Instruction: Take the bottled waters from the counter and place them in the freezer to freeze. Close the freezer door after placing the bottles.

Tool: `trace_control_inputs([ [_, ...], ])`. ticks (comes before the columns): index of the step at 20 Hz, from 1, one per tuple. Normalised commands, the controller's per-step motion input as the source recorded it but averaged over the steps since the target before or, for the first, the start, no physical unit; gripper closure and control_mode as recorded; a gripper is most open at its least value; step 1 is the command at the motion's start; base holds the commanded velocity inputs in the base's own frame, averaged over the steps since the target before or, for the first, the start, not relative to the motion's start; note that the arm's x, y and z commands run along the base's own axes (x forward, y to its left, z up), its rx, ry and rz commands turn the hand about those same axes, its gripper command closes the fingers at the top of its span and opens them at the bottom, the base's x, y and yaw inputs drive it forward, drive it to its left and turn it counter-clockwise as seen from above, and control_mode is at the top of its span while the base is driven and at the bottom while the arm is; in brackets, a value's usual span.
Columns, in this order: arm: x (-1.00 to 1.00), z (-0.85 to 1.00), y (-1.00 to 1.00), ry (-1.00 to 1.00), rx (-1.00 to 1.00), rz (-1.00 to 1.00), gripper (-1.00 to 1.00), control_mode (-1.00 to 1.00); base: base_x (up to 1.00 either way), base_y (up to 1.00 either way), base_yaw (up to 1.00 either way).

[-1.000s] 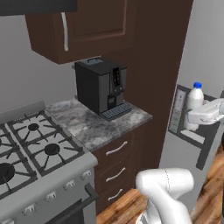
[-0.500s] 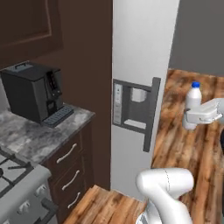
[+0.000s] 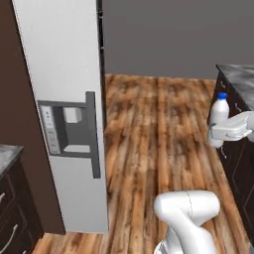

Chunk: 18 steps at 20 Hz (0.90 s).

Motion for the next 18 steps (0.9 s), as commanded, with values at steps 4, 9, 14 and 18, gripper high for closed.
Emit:
trace_control_inputs([
  [4,0.00,0.00,0.00,0.00,0.00,0.00,1.00,1.00,0.79,-0.74,-0.39],
  [9,0.00,0.00,0.00,0.00,0.00,0.00,1.00,1.00,0.95,-0.56,-0.10],
  [14,0.00,0.00,0.00,0.00,0.00,0.00,1.00,1.00,0.77,-0.29,0.08],
  [18,0.00,0.00,0.00,0.00,0.00,0.00,1.00,1.00,1.00,-0.37,0.53],
])
